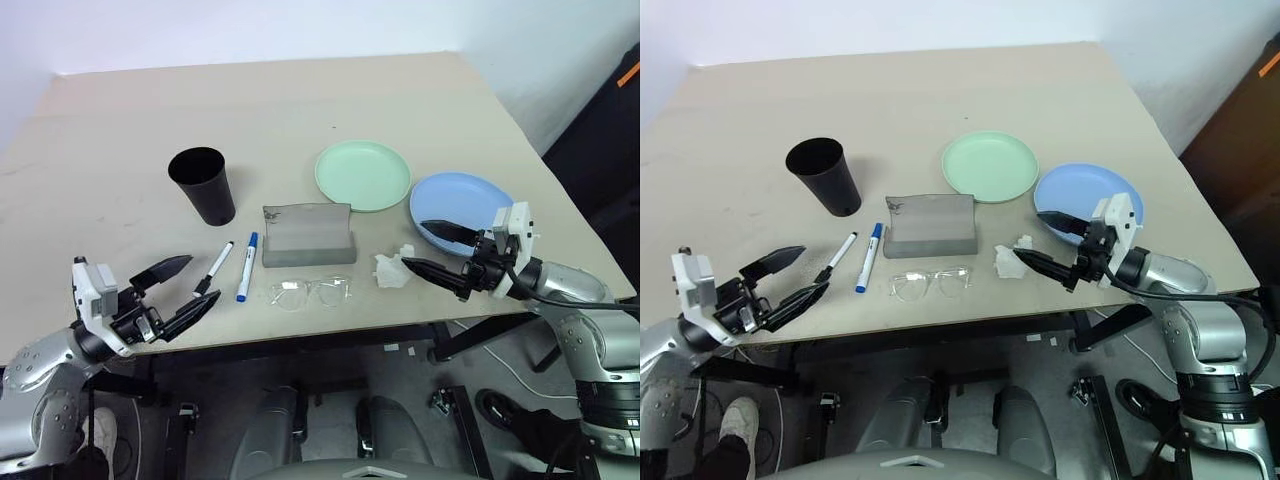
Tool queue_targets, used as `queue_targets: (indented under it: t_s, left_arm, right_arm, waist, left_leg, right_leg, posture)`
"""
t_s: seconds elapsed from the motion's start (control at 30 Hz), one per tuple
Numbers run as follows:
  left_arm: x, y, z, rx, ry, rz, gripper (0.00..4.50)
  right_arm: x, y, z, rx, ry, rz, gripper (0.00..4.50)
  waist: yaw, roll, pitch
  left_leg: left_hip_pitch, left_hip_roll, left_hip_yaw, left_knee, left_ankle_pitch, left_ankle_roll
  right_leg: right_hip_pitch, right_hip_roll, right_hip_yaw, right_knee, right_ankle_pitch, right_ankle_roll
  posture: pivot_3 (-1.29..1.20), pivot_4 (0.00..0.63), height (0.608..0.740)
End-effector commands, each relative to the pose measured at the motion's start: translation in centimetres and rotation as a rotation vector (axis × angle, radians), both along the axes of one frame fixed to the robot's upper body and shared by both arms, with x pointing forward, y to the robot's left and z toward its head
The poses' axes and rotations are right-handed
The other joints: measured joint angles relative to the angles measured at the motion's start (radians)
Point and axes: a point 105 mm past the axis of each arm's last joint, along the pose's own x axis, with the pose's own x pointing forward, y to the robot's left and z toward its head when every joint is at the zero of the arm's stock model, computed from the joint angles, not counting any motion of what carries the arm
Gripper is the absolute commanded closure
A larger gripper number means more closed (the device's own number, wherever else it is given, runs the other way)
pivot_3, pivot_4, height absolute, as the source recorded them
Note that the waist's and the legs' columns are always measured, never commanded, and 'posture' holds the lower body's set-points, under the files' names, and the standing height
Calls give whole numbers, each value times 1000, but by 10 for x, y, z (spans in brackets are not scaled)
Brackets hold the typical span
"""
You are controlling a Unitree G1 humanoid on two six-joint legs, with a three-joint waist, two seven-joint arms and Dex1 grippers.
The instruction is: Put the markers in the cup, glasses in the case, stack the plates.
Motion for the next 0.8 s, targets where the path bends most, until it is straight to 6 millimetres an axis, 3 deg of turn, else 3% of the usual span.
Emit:
queue_targets:
  t_s: [0.03, 0.2, 0.57, 0.8]
  left_arm:
    - [7, -1, 3, 4, -25, -20, 0]
    - [17, -4, 9, -16, -53, -27, 0]
    - [5, -4, 12, 4, -15, -71, 0]
    - [5, -24, 4, 4, -5, -118, 0]
  right_arm:
    - [-2, -1, 13, -15, -71, -17, 22]
    - [-3, -4, 11, 1, -77, -49, 22]
    - [-7, -11, 14, -29, -9, -27, 22]
    - [-6, -27, 13, -58, 24, -53, 22]
  waist:
    - [-1, 0, 0]
    - [-2, 0, 0]
    - [-1, 0, 0]
    - [-2, 0, 0]
  left_leg:
    - [0, 0, 0, 0, 0, 0]
    - [0, 0, 0, 1, 0, 0]
    - [1, 0, 0, 4, 0, 0]
    - [1, 0, 0, 4, 0, 0]
  right_leg:
    - [0, 0, 0, 0, 0, 0]
    - [0, 0, 0, 0, 0, 0]
    - [2, 0, 0, 2, 0, 1]
    - [2, 0, 0, 1, 0, 0]
  posture:
    - [0, 150, 712]
    - [0, 150, 712]
    - [0, 150, 712]
    - [0, 150, 712]
